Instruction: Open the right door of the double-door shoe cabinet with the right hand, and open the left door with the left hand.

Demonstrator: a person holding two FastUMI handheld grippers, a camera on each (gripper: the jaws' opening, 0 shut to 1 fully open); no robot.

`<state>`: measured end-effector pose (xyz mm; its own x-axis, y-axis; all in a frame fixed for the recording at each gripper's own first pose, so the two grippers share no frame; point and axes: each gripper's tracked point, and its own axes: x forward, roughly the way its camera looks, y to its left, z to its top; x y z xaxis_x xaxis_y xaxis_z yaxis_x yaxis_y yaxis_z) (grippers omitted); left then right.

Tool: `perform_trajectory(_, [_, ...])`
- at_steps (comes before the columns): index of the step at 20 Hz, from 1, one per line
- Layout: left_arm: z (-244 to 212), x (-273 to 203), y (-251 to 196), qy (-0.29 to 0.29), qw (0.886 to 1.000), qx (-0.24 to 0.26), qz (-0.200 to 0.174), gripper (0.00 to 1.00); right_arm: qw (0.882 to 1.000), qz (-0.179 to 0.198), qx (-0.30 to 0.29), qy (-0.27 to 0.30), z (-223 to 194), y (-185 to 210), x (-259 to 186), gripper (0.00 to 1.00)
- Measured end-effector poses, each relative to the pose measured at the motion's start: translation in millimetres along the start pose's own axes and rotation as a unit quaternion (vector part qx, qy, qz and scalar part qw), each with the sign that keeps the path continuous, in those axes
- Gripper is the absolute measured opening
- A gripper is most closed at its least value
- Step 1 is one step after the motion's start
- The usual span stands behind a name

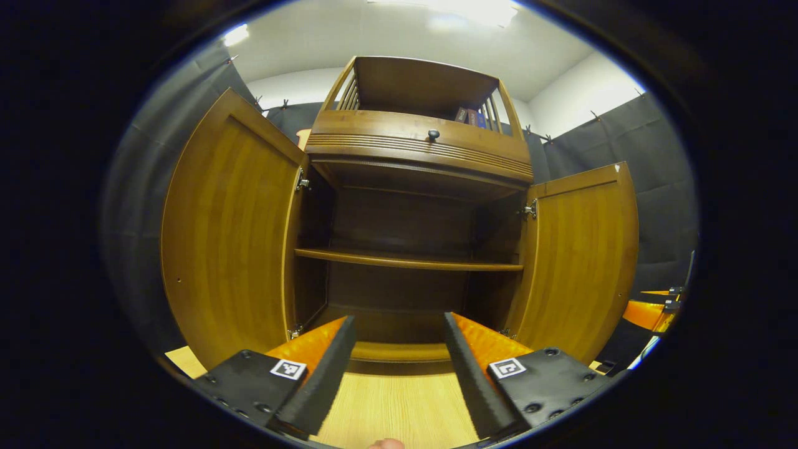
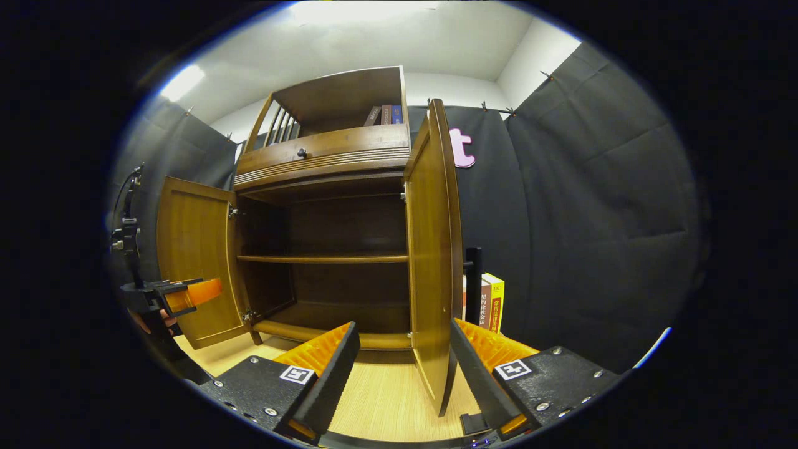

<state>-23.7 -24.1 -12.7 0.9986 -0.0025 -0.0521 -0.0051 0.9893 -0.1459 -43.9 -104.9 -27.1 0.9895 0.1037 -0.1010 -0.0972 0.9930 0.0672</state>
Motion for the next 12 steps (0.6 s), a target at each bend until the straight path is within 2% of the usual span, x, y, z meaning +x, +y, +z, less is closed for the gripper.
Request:
perform_trajectory(1, [0, 2, 1, 0.0, 1.0, 0.004, 0.004, 0.93, 1.0, -0.001, -0.003, 0.002, -2, -2, 1, 0.9])
perform_trajectory(4, [0, 3, 8, -0.001, 1.0, 0.026, 0.015, 0.97, 1.0, 0.003, -0.004, 0.003, -3, -1, 5, 0.89])
perform_trajectory(5, [1, 5, 8, -0.001, 0.999, 0.032, 0.017, 0.94, 1.0, 0.004, -0.002, 0.001, -2, 1, 7, 0.89])
perform_trajectory(12, [4, 13, 16, -0.002, 0.999, 0.048, 0.021, 0.94, 1.0, 0.013, -0.003, 0.007, -8, 11, 16, 0.9])
